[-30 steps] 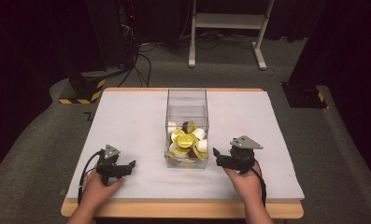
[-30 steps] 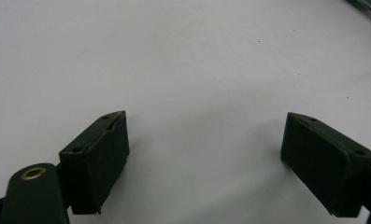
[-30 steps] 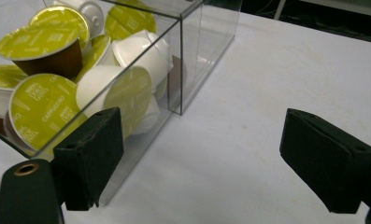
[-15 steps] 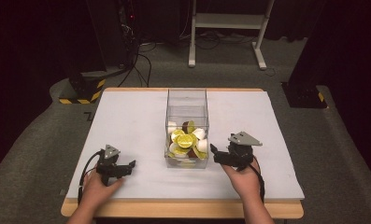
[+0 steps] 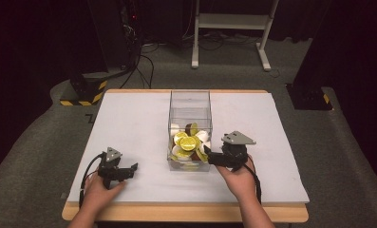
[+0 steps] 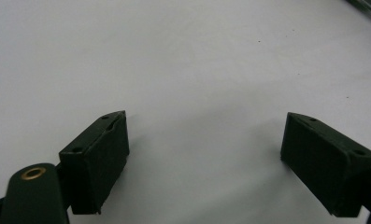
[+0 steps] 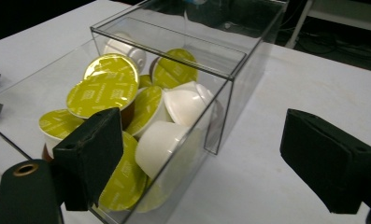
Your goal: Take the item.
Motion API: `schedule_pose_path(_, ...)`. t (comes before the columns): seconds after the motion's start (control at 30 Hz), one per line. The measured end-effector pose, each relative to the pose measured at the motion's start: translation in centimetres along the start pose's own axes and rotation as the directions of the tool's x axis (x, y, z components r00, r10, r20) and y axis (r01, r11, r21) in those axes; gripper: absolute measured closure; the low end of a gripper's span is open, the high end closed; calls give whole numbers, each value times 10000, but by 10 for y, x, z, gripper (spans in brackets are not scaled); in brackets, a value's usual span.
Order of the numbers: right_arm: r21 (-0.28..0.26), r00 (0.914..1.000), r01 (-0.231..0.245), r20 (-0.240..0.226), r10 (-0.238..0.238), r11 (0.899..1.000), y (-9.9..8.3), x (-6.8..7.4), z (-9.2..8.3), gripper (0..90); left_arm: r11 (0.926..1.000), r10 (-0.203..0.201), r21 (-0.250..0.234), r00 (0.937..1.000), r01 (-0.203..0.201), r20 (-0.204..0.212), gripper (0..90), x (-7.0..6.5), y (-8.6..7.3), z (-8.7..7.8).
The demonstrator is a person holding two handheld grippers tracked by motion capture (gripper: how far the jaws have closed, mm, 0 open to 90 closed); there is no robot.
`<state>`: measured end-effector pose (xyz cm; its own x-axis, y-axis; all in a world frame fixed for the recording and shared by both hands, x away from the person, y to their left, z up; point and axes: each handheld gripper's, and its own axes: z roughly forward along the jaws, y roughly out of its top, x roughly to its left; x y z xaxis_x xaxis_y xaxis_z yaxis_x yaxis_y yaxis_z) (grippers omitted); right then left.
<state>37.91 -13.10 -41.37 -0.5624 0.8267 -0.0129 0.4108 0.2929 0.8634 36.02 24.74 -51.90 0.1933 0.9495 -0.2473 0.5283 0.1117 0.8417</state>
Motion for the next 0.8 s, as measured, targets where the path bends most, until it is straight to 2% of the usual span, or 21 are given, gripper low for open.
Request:
schedule_pose_path(0.4, 41, 9985, 190, -506, -188, 9998, 8, 15, 13, 137, 10000, 4, 3, 10000, -4, 0, 155, 0, 0, 0)
schedule_pose_path(0.8, 366, 9974, 179, -700, -153, 9992, 13, 31, 28, 141, 10000, -16, -10, 10000, 16, 0, 155, 0, 0, 0)
